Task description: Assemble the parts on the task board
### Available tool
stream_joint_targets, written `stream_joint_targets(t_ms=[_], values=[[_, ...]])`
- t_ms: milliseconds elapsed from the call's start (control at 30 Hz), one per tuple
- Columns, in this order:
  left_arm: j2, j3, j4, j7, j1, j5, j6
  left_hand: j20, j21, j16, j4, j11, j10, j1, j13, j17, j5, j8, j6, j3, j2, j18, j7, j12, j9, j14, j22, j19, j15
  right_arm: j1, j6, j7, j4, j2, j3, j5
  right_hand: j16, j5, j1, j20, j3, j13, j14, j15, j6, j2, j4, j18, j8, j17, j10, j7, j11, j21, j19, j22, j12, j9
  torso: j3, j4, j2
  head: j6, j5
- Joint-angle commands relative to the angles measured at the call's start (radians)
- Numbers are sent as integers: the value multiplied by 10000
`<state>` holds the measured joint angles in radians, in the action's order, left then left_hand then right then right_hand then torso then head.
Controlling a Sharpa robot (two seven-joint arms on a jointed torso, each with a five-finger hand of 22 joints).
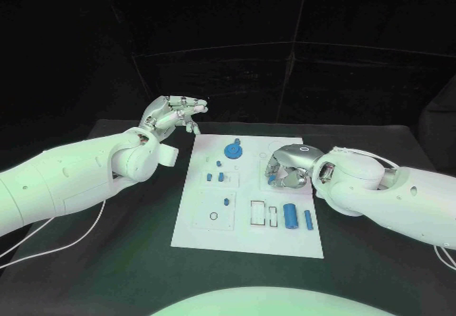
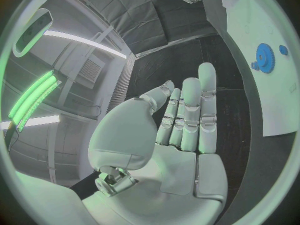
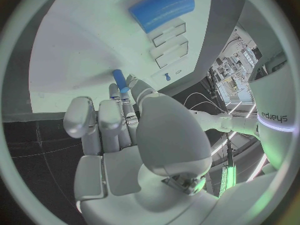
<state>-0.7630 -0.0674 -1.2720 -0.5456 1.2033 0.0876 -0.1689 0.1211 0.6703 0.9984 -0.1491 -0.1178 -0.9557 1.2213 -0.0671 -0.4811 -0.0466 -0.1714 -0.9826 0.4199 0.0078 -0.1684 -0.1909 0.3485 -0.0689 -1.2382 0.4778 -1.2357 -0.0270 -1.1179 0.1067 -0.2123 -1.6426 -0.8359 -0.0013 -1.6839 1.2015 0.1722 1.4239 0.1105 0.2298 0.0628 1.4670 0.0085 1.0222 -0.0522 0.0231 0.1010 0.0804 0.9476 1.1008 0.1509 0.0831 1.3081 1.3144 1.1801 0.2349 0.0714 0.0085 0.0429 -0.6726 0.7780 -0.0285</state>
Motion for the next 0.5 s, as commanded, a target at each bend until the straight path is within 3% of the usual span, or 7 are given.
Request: stream_joint_targets(t_ms=[33, 400, 500], values=[[12, 8, -2, -48, 16, -40, 119, 9, -61, -30, -55, -34, 67, 95, 2, 10, -24, -38, 83, 16, -31, -139, -18, 69, 4, 62, -10, 89, 1, 5, -218, 43, 21, 41, 1, -164, 71, -62, 91, -16, 127, -4, 110, -88, 131, 11, 4, -112, 56, 63, 154, 6, 0, 95, 91, 76, -78, 14, -3, -4, 3, 13, -2], [3, 7, -12, -36, 16, -40, 147, 9, -61, -30, -55, -34, 67, 95, 2, 10, -24, -38, 83, 16, -31, -139, -18, 69, 4, 62, -10, 89, 1, 44, -197, -35, 172, 157, 0, -347, 231, -103, 142, -54, 633, -2, 127, -123, 367, -48, -29, -158, 27, 213, 472, -22, -40, 268, 212, 310, -378, -3, -7, -1, 5, 39, -8], [-3, 7, -17, -33, 16, -40, 156, 9, -61, -30, -55, -34, 67, 95, 2, 10, -24, -38, 83, 16, -31, -139, -18, 69, 4, 62, -10, 89, 1, 56, -15, -91, 185, 172, 0, -505, 268, -390, 294, -66, 990, -1, 122, -132, 430, 2, -150, -168, 0, 237, 555, -17, -36, 313, 232, 369, -500, -11, -6, 5, 5, 46, -10]])
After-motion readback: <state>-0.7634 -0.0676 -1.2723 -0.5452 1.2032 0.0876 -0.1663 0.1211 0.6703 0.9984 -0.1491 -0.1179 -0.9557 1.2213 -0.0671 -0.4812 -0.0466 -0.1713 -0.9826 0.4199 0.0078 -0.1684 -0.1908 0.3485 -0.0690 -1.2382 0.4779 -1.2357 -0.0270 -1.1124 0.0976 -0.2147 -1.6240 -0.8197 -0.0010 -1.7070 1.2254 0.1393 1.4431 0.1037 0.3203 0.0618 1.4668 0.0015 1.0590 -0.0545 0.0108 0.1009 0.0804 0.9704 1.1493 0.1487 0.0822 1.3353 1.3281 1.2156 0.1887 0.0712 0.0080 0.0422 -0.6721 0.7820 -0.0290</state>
